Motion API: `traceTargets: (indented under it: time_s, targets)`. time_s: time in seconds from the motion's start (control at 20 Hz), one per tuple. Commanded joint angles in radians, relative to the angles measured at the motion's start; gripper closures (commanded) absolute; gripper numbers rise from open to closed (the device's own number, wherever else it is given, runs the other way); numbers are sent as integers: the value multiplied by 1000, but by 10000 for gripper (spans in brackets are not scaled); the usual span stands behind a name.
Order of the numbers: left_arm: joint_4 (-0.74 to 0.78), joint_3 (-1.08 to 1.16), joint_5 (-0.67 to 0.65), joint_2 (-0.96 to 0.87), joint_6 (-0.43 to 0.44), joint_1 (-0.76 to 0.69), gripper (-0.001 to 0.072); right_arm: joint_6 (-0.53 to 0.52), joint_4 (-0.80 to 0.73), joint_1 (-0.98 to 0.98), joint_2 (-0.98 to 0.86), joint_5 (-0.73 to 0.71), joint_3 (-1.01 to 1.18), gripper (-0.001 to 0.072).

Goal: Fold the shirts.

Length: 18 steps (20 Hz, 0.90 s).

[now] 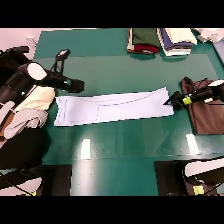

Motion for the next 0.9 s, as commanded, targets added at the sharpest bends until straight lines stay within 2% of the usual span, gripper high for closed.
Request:
traceTargets:
  time_s: [0.0, 0.05, 0.15, 0.5, 0.7, 0.85]
  targets:
    - [-15, 2, 126, -13, -41, -95, 683, -37, 49, 71, -29, -38, 34, 651]
    - [-15, 2, 144, -29, -58, -113, 683, -37, 48, 86, -13, -37, 67, 694]
    - [-17, 14, 151, -87, -67, -153, 683, -31, 50, 103, 43, -11, 137, 694]
    - [-42, 222, 139, -412, -64, -287, 683, 115, 50, 256, 277, 35, 411, 695]
    - [-112, 299, 135, -518, -62, -304, 682, 159, 49, 382, 305, 41, 512, 694]
    - [-117, 306, 145, -525, -63, -304, 683, 174, 49, 452, 305, 37, 552, 694]
